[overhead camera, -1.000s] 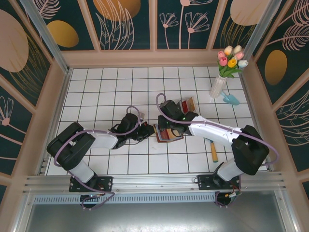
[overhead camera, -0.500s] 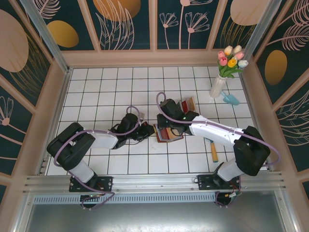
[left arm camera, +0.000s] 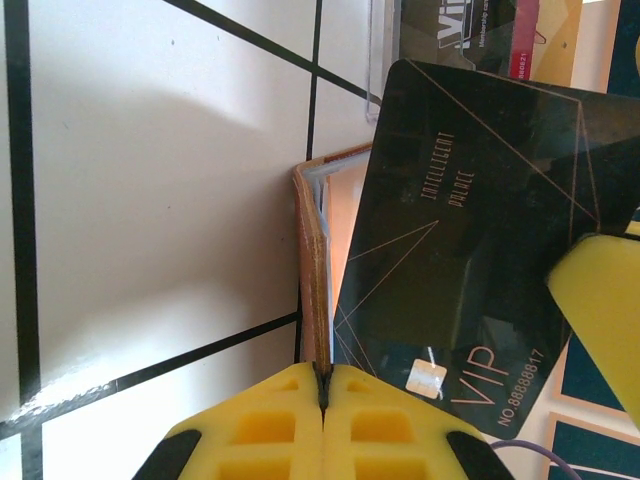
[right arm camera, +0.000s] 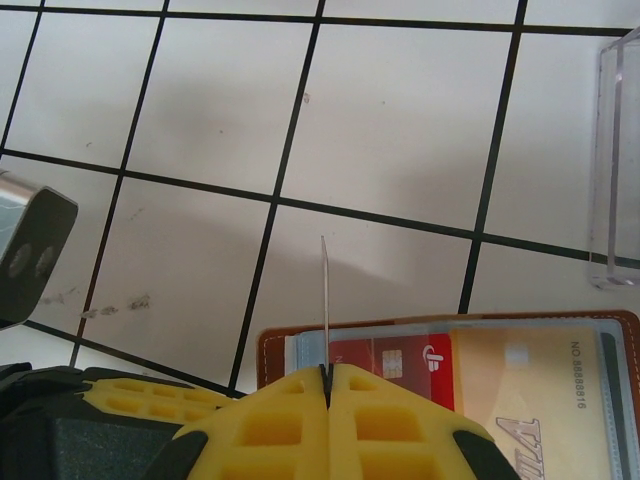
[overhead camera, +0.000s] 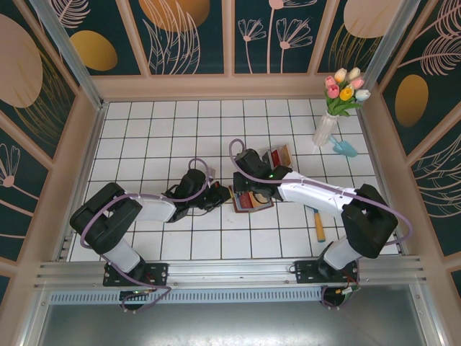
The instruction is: Put the credit cards into the card holder
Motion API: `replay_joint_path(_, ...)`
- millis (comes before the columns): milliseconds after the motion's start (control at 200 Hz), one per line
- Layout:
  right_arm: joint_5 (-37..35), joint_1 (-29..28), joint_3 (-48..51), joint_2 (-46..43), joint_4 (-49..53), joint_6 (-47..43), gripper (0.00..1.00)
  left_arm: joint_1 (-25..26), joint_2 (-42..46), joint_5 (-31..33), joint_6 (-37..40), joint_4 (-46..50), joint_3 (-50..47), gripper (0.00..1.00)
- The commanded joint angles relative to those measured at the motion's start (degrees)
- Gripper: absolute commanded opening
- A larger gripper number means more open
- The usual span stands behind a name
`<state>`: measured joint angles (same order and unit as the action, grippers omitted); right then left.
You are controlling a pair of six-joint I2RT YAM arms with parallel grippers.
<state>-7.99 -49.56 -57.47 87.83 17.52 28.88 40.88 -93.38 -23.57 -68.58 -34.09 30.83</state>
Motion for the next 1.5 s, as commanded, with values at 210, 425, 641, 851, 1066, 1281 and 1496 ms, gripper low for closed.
replay_joint_path(210,-2.84,-2.02,-4.30,1.38,3.36,-0.80,0.00,0.10,-0.05,-1.63,-0.84,-4.06,-0.07,0.00)
replay_joint_path(425,-4.58,-4.01,-4.43,1.82,4.38,-0.16,0.00,0.11,-0.13,-1.52,-0.88,-4.30,-0.33,0.00)
replay_joint_path(641,-6.05,-5.05,-4.27,3.16,4.88,0.55,0.00,0.15,0.04,-1.47,-0.99,-4.41,-0.33,0.00)
replay_joint_path(851,-11.71,-7.06,-6.48,6.10,8.73,2.88,0.00,0.13,0.39,-1.63,-1.21,-4.51,-0.18,0.00)
replay_joint_path(1066,-21.73,-8.23,-8.62,6.00,14.34,5.28,0.00,0.10,0.74,-1.17,-0.96,-3.82,-0.59,0.00)
replay_joint_path(1281,-25.84,-7.76,-8.62,4.03,16.68,4.84,0.00,0.11,1.36,-0.74,-0.59,-2.82,-0.89,0.00)
replay_joint_path(1496,-19.58,-7.85,-8.04,0.07,11.92,4.24,0.00,0.15,1.27,-0.82,-0.53,-3.00,-0.68,0.00)
